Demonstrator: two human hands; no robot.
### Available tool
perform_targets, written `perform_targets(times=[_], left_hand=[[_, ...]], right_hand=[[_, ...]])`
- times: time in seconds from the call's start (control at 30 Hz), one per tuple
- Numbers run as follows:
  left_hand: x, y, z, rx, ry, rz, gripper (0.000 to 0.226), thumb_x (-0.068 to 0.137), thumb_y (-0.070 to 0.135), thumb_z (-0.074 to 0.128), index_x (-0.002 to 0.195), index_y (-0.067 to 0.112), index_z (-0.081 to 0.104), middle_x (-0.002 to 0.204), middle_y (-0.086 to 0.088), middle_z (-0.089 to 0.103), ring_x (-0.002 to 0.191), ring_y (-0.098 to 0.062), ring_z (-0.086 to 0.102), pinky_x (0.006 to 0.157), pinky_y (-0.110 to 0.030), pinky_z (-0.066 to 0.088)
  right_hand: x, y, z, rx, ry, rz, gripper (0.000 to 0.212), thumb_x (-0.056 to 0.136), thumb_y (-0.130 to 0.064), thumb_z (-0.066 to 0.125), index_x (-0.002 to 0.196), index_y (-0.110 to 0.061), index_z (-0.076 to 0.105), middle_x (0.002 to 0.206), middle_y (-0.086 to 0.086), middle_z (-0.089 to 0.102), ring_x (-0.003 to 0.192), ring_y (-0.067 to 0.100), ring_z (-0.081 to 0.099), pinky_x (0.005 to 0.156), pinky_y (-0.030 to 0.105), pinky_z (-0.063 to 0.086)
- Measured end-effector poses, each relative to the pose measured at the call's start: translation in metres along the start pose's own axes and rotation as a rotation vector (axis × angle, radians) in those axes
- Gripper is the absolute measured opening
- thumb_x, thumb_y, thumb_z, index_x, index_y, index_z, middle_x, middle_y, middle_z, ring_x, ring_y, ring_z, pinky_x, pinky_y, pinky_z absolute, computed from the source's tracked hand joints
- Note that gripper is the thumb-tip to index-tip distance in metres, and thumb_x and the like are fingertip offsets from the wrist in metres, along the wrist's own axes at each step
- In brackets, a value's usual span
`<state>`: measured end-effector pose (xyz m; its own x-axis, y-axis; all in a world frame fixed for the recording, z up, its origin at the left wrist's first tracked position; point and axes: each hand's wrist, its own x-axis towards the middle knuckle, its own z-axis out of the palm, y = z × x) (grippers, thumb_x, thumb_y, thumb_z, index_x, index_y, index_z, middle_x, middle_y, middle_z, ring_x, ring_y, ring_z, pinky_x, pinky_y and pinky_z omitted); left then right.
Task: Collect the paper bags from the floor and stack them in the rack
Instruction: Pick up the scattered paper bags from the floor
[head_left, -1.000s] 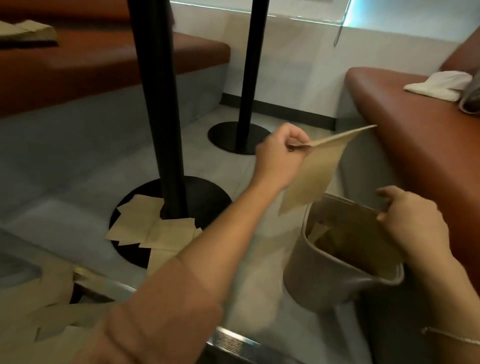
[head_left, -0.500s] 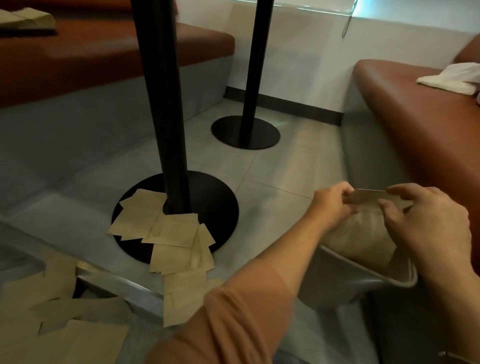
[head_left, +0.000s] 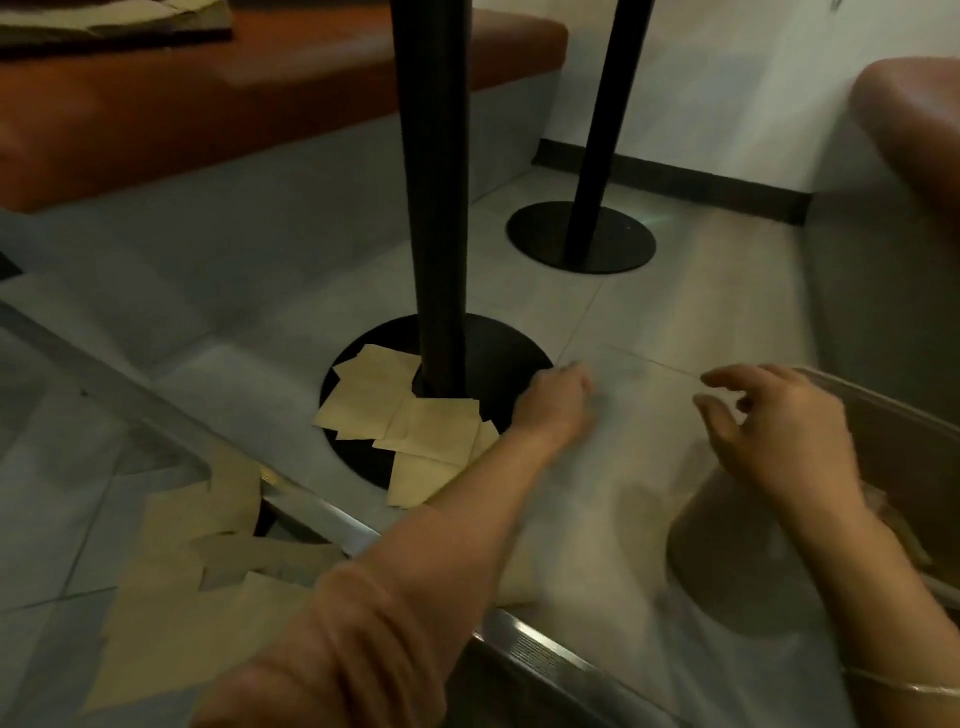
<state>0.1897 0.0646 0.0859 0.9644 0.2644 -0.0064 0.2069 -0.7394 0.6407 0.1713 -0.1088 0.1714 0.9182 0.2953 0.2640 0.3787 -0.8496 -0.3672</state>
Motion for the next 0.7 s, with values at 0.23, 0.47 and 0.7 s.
perform_targets(times=[0.23,0.47,0.7], left_hand=[[-0.011,-0.171,-0.017,0.502,-0.272,-0.246,0.039,0.095,0.015,0.045,0.132,0.006,0.042,0.127,-0.015,0.052,0.115,-0.027,0.051,0.090,-0.033,0.044],[0.002,-0.216,0.005,0.505,-0.336,-0.130,0.064,0.091,0.025,0.052,0.148,0.018,0.023,0.148,-0.013,0.027,0.136,-0.029,0.025,0.108,-0.035,0.029],[0.019,-0.234,0.023,0.480,-0.373,-0.102,0.077,0.090,0.049,0.051,0.151,0.023,0.010,0.156,-0.006,0.013,0.139,-0.030,0.022,0.112,-0.038,0.026]], right_hand=[[0.012,-0.030,0.164,0.046,-0.473,0.101,0.039,0.090,-0.025,0.058,0.127,-0.016,0.052,0.120,0.010,0.059,0.108,0.025,0.058,0.087,0.029,0.045],[-0.069,-0.033,0.281,0.054,-0.700,0.632,0.052,0.080,-0.024,0.065,0.123,-0.013,0.038,0.122,0.009,0.037,0.116,0.029,0.041,0.094,0.039,0.045],[-0.067,-0.035,0.298,0.140,-0.676,0.855,0.061,0.075,-0.035,0.069,0.119,-0.017,0.032,0.115,0.006,0.055,0.107,0.025,0.055,0.096,0.039,0.042]])
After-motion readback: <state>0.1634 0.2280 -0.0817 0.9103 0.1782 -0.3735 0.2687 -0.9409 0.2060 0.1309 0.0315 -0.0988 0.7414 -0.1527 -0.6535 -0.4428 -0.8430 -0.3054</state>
